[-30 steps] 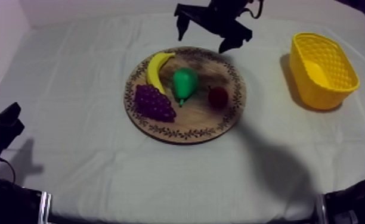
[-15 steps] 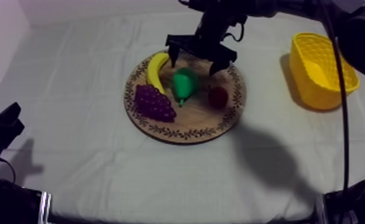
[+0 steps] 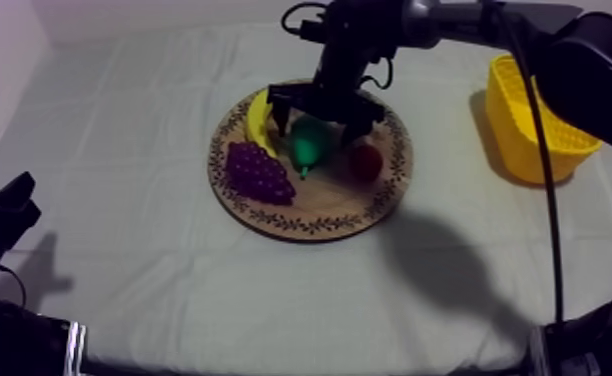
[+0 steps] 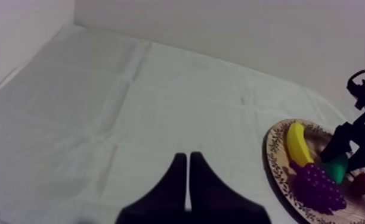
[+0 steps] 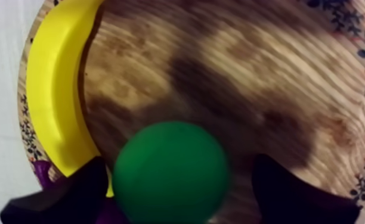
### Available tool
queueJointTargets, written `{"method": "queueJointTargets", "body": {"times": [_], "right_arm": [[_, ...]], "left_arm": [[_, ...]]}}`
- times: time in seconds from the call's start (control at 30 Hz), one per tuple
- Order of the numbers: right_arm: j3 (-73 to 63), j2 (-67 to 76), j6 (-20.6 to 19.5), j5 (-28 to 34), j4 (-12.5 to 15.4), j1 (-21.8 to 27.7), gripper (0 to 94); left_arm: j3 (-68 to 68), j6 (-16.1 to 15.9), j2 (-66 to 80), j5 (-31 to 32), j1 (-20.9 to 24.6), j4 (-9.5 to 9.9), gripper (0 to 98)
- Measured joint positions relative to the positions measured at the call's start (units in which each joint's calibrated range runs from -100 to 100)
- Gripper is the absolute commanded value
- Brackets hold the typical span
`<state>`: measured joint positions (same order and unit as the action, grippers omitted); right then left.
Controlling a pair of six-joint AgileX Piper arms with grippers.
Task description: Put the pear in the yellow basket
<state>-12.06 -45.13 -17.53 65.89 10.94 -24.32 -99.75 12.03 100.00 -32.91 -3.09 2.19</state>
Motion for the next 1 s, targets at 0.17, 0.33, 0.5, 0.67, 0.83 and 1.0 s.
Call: {"method": "queueJointTargets", "body": {"times": [0.17, 0.33, 0.5, 0.67, 0.83, 1.0], "right_arm": [[0.67, -0.49, 0.73, -1.44, 0.07, -0.03, 37.3], [3.54, 2.06, 1.59, -3.52, 0.51, 0.06, 29.0], [7.57, 7.85, 0.97, -4.54, -1.36, -0.93, 28.9], [12.13, 16.99, 0.47, -2.15, -3.68, -0.5, 26.5], [16.94, 28.62, 0.09, -1.68, -6.11, 1.64, 26.1], [23.38, 40.52, 1.56, -1.08, -6.94, 6.0, 26.1]], "left_arm": [[0.0, 0.0, 0.0, 0.0, 0.0, 0.0, 0.1], [0.0, 0.0, 0.0, 0.0, 0.0, 0.0, 0.1], [0.0, 0.0, 0.0, 0.0, 0.0, 0.0, 0.1], [0.0, 0.0, 0.0, 0.0, 0.0, 0.0, 0.1], [0.0, 0.0, 0.0, 0.0, 0.0, 0.0, 0.1], [0.0, 0.0, 0.0, 0.0, 0.0, 0.0, 0.1]]}}
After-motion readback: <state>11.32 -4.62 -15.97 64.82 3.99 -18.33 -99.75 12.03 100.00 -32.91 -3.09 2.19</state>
